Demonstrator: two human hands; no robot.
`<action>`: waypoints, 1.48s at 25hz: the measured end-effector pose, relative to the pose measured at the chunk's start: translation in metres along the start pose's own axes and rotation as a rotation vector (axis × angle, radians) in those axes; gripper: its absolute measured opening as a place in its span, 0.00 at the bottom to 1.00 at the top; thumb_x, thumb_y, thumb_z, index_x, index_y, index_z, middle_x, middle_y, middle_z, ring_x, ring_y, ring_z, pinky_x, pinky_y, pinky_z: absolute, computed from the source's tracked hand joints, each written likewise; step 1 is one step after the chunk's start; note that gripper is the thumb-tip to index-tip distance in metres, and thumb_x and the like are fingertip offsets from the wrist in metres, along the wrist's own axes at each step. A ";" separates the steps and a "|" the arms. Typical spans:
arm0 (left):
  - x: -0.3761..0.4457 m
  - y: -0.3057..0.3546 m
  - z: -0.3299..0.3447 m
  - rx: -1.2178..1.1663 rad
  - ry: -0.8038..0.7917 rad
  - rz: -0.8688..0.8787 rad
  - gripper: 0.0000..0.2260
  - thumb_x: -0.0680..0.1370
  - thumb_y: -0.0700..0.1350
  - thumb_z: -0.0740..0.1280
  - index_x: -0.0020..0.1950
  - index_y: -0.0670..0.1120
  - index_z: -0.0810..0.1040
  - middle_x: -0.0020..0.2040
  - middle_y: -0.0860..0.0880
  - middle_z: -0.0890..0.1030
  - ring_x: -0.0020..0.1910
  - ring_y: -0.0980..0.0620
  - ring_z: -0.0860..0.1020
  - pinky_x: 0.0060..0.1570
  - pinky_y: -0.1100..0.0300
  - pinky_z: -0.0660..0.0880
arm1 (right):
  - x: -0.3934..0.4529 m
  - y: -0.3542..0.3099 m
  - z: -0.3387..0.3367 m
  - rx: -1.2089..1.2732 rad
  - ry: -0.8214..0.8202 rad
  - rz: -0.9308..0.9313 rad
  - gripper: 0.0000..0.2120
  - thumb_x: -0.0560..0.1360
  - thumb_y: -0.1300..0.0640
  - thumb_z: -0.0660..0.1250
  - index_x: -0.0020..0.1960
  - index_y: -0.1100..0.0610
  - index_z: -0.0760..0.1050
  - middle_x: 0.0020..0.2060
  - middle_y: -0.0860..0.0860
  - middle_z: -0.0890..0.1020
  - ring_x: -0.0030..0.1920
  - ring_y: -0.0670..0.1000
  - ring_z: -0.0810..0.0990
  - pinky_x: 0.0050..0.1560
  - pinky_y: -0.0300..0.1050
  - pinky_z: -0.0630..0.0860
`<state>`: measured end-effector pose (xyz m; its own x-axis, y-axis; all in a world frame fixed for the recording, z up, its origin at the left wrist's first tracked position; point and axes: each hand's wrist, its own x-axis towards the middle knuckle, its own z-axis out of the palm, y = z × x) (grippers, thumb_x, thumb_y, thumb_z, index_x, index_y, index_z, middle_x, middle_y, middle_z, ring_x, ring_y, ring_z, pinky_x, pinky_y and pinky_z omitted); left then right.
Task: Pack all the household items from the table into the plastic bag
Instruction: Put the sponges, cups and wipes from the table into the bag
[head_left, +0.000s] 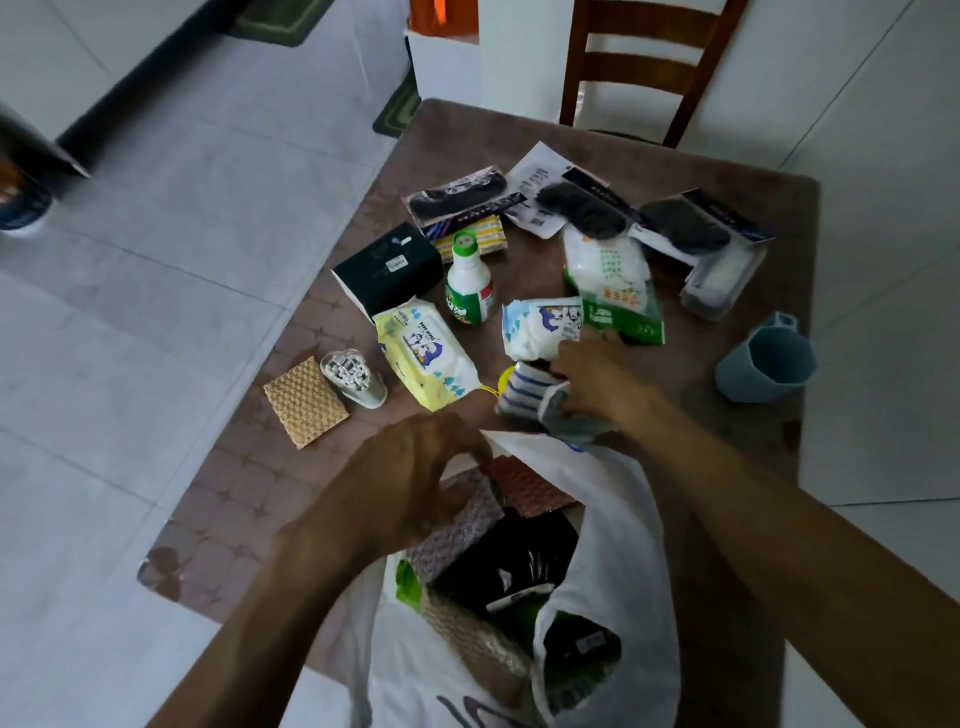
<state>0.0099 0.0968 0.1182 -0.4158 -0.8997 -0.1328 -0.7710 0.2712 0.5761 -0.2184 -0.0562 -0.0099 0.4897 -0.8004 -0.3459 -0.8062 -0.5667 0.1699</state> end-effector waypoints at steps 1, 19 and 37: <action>0.000 0.001 0.000 -0.004 -0.010 -0.004 0.12 0.72 0.44 0.73 0.54 0.52 0.81 0.55 0.53 0.81 0.52 0.53 0.79 0.50 0.53 0.77 | -0.010 0.003 -0.007 0.079 0.024 0.020 0.14 0.72 0.44 0.68 0.54 0.50 0.80 0.55 0.51 0.78 0.61 0.58 0.71 0.58 0.54 0.65; -0.022 -0.001 -0.030 0.008 -0.166 0.039 0.34 0.67 0.29 0.62 0.69 0.53 0.75 0.68 0.50 0.77 0.64 0.49 0.75 0.60 0.58 0.74 | -0.171 -0.158 -0.067 1.090 0.140 0.267 0.17 0.76 0.54 0.69 0.64 0.53 0.77 0.57 0.49 0.82 0.56 0.48 0.79 0.58 0.43 0.73; -0.023 0.005 -0.020 0.098 -0.135 0.056 0.28 0.68 0.28 0.63 0.64 0.50 0.78 0.65 0.49 0.78 0.62 0.48 0.75 0.61 0.48 0.72 | -0.258 -0.047 -0.052 0.215 0.421 0.377 0.25 0.65 0.51 0.72 0.61 0.52 0.72 0.54 0.53 0.77 0.49 0.56 0.75 0.45 0.47 0.72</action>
<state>0.0249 0.1122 0.1401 -0.5158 -0.8296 -0.2137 -0.7853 0.3582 0.5050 -0.2898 0.1670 0.1196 0.2106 -0.9720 0.1042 -0.9774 -0.2114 0.0038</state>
